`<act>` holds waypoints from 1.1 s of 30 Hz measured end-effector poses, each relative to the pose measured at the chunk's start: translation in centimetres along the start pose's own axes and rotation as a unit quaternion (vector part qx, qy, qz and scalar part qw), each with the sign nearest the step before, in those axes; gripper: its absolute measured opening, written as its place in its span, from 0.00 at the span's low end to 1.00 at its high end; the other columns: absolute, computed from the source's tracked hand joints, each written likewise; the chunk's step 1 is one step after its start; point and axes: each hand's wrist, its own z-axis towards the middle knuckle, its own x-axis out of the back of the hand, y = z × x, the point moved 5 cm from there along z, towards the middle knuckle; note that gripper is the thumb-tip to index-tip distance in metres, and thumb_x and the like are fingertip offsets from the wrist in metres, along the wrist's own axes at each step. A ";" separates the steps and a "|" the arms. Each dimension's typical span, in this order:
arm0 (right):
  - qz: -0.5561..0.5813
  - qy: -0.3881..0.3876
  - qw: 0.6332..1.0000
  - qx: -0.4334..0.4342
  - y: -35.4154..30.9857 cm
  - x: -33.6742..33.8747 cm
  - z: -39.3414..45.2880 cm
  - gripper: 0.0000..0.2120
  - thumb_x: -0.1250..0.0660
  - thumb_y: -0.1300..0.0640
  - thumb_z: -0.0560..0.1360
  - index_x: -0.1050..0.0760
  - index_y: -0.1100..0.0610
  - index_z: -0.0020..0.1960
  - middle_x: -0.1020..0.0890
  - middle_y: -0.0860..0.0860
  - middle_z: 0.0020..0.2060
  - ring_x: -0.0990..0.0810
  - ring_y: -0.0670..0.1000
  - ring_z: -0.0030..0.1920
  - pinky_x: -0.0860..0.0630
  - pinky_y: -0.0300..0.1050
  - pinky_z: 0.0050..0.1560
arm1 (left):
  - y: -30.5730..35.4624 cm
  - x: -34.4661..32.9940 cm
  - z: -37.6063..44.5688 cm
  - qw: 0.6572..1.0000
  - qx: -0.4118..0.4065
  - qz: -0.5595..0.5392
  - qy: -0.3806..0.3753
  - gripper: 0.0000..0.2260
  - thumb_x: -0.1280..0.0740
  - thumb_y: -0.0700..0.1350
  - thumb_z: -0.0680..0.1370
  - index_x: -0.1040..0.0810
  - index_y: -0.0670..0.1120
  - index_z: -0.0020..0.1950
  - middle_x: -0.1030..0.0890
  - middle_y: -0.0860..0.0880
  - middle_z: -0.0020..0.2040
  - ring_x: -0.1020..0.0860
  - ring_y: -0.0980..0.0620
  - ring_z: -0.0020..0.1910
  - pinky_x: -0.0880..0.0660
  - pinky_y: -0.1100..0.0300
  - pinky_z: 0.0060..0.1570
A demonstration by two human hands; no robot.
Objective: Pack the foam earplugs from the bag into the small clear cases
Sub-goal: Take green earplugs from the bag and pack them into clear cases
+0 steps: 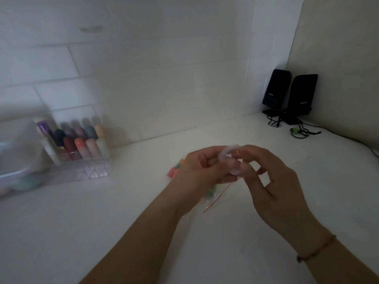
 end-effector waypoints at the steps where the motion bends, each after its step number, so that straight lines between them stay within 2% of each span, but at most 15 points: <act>1: 0.006 0.000 1.000 0.002 -0.1 -0.1 0.0 0.12 0.40 0.48 0.79 0.25 0.49 0.59 0.20 0.41 0.51 0.21 0.47 0.49 0.25 0.44 0.42 | 0.3 0.8 0.3 0.999 -0.003 -0.029 0.028 0.15 0.32 0.43 0.73 0.20 0.39 0.58 0.17 0.43 0.45 0.17 0.47 0.45 0.20 0.59 0.45; 2: 0.010 0.009 1.000 -0.002 -0.1 0.0 -0.1 0.11 0.39 0.48 0.78 0.25 0.49 0.57 0.20 0.41 0.48 0.21 0.47 0.46 0.26 0.43 0.40 | 0.5 1.7 0.6 0.996 -0.001 -0.070 0.061 0.13 0.33 0.43 0.74 0.20 0.40 0.56 0.18 0.44 0.43 0.18 0.48 0.42 0.20 0.59 0.43; 4: -0.016 0.019 0.999 -0.025 0.4 0.5 0.0 0.05 0.37 0.49 0.75 0.24 0.47 0.45 0.21 0.42 0.36 0.24 0.47 0.36 0.29 0.41 0.34 | 0.7 3.7 1.2 0.981 -0.005 -0.154 0.119 0.09 0.36 0.43 0.78 0.21 0.41 0.54 0.20 0.45 0.40 0.19 0.48 0.39 0.20 0.57 0.41; 5: -0.048 -0.002 0.998 -0.047 0.9 0.4 -0.1 0.05 0.36 0.49 0.74 0.24 0.46 0.40 0.23 0.43 0.31 0.25 0.46 0.32 0.29 0.40 0.32 | 0.7 4.6 1.4 0.973 -0.006 -0.183 0.140 0.08 0.38 0.43 0.79 0.22 0.41 0.53 0.21 0.45 0.39 0.19 0.48 0.38 0.20 0.56 0.40; 7: -0.122 -0.098 0.984 -0.087 1.9 -0.7 -0.6 0.06 0.32 0.49 0.72 0.24 0.43 0.36 0.24 0.42 0.27 0.26 0.43 0.29 0.29 0.39 0.33 | 0.1 5.8 1.6 0.961 0.006 -0.218 0.170 0.07 0.40 0.43 0.82 0.24 0.42 0.51 0.22 0.46 0.38 0.19 0.47 0.36 0.20 0.55 0.39; 10: -0.179 -0.200 0.959 -0.089 2.0 -2.8 -1.8 0.05 0.33 0.45 0.73 0.19 0.43 0.44 0.24 0.41 0.28 0.26 0.42 0.32 0.27 0.41 0.38 | -0.6 6.3 1.6 0.951 0.022 -0.245 0.188 0.07 0.40 0.43 0.82 0.25 0.43 0.49 0.22 0.45 0.37 0.19 0.47 0.35 0.20 0.55 0.37; 13: -0.173 -0.212 0.960 -0.064 1.5 -3.9 -2.2 0.11 0.38 0.41 0.73 0.20 0.42 0.49 0.24 0.42 0.35 0.22 0.46 0.38 0.23 0.47 0.40 | -1.3 6.4 1.7 0.950 0.026 -0.229 0.209 0.05 0.39 0.41 0.81 0.26 0.43 0.47 0.22 0.44 0.38 0.20 0.47 0.34 0.19 0.56 0.37; 16: -0.173 -0.218 0.960 -0.027 1.2 -4.8 -2.6 0.15 0.44 0.40 0.73 0.20 0.44 0.48 0.21 0.41 0.45 0.19 0.49 0.43 0.21 0.48 0.39 | -1.8 6.0 1.8 0.955 0.038 -0.206 0.211 0.06 0.40 0.45 0.82 0.28 0.43 0.48 0.24 0.46 0.34 0.22 0.48 0.32 0.21 0.56 0.35; 20: -0.209 -0.219 0.953 0.009 0.9 -5.1 -2.9 0.15 0.45 0.42 0.74 0.19 0.42 0.46 0.17 0.40 0.44 0.18 0.48 0.39 0.22 0.44 0.33 | -2.0 5.6 2.0 0.959 0.054 -0.192 0.200 0.13 0.43 0.52 0.83 0.29 0.44 0.50 0.26 0.46 0.33 0.27 0.49 0.31 0.25 0.58 0.32; 24: -0.243 -0.253 0.936 0.016 0.6 -5.3 -3.3 0.16 0.47 0.42 0.74 0.20 0.40 0.47 0.19 0.39 0.46 0.20 0.47 0.33 0.29 0.40 0.28 | -1.9 5.4 2.0 0.964 0.053 -0.174 0.191 0.14 0.44 0.54 0.83 0.29 0.43 0.51 0.26 0.46 0.34 0.28 0.49 0.31 0.27 0.58 0.32; 27: -0.213 -0.244 0.946 0.008 0.5 -4.9 -3.3 0.14 0.44 0.41 0.74 0.21 0.41 0.47 0.19 0.38 0.47 0.19 0.46 0.37 0.26 0.40 0.31 | -1.8 5.3 2.0 0.967 0.051 -0.160 0.189 0.15 0.44 0.53 0.83 0.27 0.42 0.53 0.25 0.45 0.34 0.28 0.49 0.31 0.28 0.57 0.34; 30: -0.143 -0.210 0.966 -0.046 0.6 -3.5 -2.8 0.09 0.37 0.40 0.69 0.23 0.41 0.46 0.20 0.36 0.43 0.23 0.38 0.39 0.27 0.34 0.39 | -1.8 5.3 2.0 0.971 0.049 -0.145 0.186 0.17 0.43 0.53 0.82 0.25 0.41 0.56 0.25 0.45 0.35 0.28 0.49 0.31 0.29 0.56 0.34; 32: -0.087 -0.205 0.971 -0.088 0.8 -2.6 -2.7 0.06 0.30 0.46 0.67 0.24 0.41 0.43 0.21 0.37 0.40 0.25 0.38 0.35 0.31 0.33 0.37 | -1.7 5.3 2.1 0.973 0.043 -0.139 0.181 0.16 0.40 0.53 0.80 0.25 0.40 0.56 0.25 0.45 0.35 0.29 0.49 0.31 0.30 0.56 0.35; 33: -0.051 -0.203 0.972 -0.103 0.9 -2.4 -2.7 0.08 0.27 0.51 0.67 0.24 0.42 0.41 0.21 0.39 0.39 0.26 0.41 0.32 0.32 0.34 0.35 | -1.5 5.1 2.1 0.974 0.039 -0.137 0.177 0.16 0.38 0.53 0.77 0.25 0.40 0.55 0.25 0.45 0.35 0.29 0.49 0.30 0.31 0.56 0.35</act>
